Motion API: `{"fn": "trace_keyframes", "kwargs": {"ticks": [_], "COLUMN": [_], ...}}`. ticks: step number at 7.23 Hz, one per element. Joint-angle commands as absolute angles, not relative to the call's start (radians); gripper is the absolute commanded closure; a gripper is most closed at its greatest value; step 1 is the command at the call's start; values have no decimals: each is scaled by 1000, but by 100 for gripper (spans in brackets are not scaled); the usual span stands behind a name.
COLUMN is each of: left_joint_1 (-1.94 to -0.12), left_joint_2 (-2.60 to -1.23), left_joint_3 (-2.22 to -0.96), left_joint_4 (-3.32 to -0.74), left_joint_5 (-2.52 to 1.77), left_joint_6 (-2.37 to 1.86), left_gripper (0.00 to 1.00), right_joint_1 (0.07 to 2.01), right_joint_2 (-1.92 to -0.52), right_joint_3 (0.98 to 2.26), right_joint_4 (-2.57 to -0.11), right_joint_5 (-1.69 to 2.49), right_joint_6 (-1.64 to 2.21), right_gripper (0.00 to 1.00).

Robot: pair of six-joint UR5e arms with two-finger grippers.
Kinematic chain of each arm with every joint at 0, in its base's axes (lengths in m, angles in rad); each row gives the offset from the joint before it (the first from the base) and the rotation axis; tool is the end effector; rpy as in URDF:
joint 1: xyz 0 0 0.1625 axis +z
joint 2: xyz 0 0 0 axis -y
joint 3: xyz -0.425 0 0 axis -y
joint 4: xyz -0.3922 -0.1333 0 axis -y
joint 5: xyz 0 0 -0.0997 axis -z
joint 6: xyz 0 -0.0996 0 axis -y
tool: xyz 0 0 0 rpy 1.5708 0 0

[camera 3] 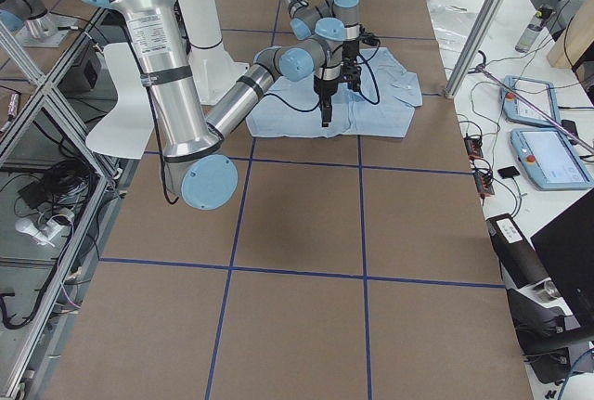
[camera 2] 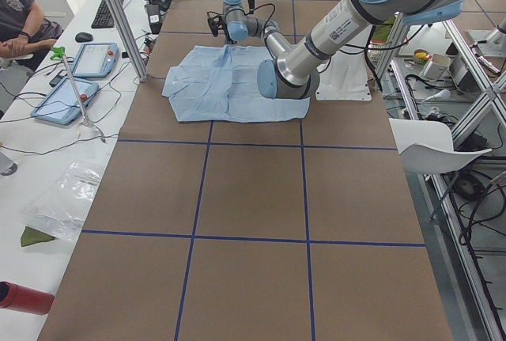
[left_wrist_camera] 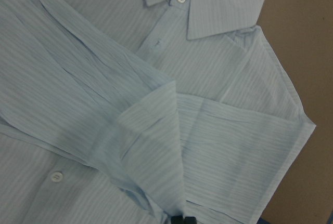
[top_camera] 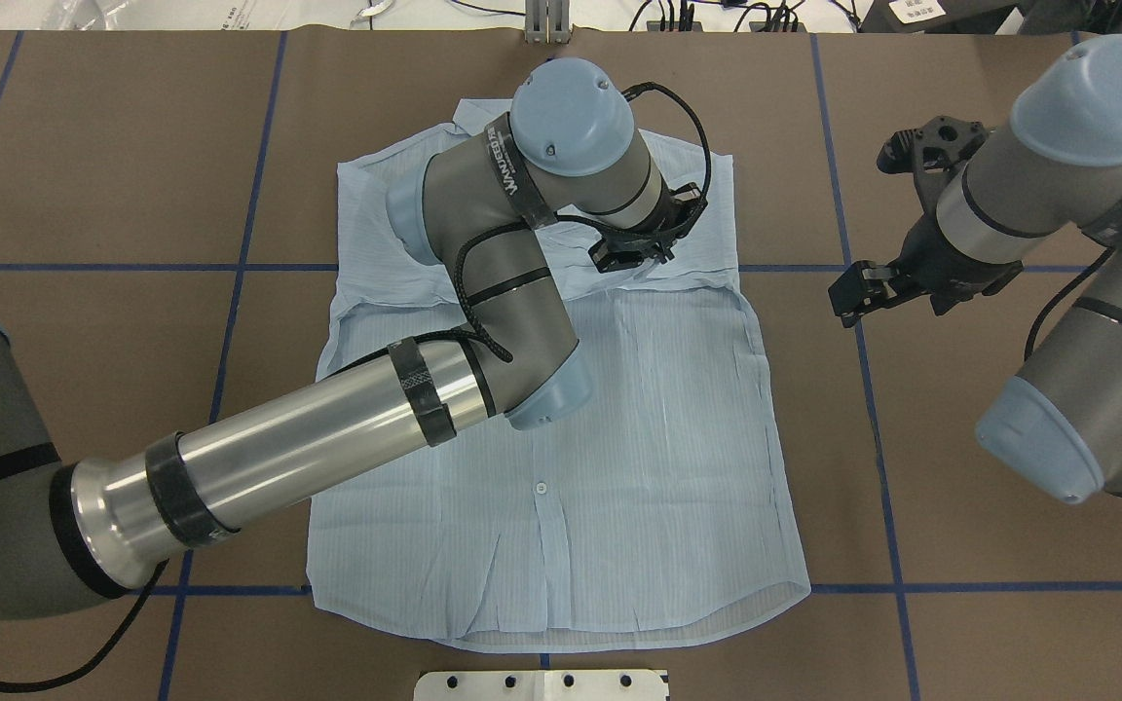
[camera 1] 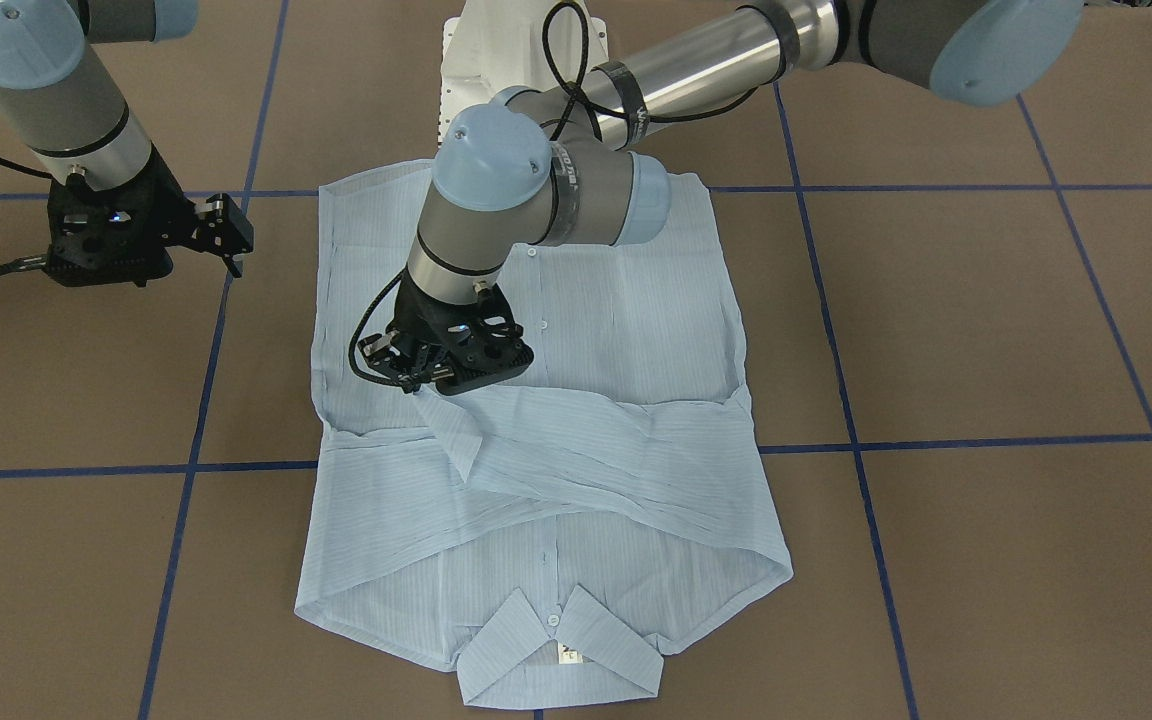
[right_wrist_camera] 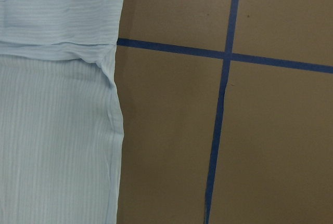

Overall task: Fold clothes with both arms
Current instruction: 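Lay the sleeve on the chest with the left gripper while the right nears the hem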

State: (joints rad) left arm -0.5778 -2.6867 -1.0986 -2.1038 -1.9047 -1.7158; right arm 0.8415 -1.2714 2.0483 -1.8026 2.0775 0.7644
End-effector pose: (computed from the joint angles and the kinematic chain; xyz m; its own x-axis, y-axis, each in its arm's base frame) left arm 0.6325 -0.5325 0.0579 0.2803 -0.3458 -0.8955 0.3063 0.9163 -0.2579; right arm -0.2934 -0.4559 0.3164 0.7439 -0.1147 0.6584 0.0761 0.9933 0.0871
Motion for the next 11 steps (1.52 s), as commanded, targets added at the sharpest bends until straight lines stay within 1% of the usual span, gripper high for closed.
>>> {"fn": "trace_keyframes", "kwargs": {"ticks": [1, 4, 5, 6, 7, 8, 9, 10, 11], "left_joint_1": [-568, -575, -578, -590, -594, -598, -598, -601, -603], "left_joint_2": [-2626, -2609, -2550, -2433, -2317, -2228, -2176, -2162, -2101], "left_joint_3": [-1138, -1152, -1231, -1382, -1526, -1674, -1827, -1923, -1992], "left_joint_4": [-2178, -2160, -2104, -2070, -2021, -1932, -1811, -1689, -1663], "left_joint_5": [-1872, -1845, -1845, -1844, -1845, -1845, -1844, -1844, -1842], "left_joint_6": [-1657, -1657, -1657, -1642, -1596, -1580, -1577, -1524, -1497], "left_gripper": [0, 0, 18, 11, 1, 1, 1, 1, 1], "right_joint_1": [844, 844, 845, 844, 835, 787, 717, 622, 516], "right_joint_2": [-1267, -1266, -1278, -1282, -1281, -1323, -1362, -1371, -1387], "right_joint_3": [2046, 2052, 2069, 2081, 2086, 2095, 2105, 2118, 2141], "right_joint_4": [-1802, -1801, -1801, -1801, -1764, -1659, -1564, -1521, -1520], "right_joint_5": [2079, 2079, 2077, 2077, 2075, 2074, 2050, 1993, 1915], "right_joint_6": [765, 768, 769, 810, 904, 976, 1085, 1194, 1266], "right_gripper": [0, 0, 0, 0, 0, 0, 0, 0, 0]}}
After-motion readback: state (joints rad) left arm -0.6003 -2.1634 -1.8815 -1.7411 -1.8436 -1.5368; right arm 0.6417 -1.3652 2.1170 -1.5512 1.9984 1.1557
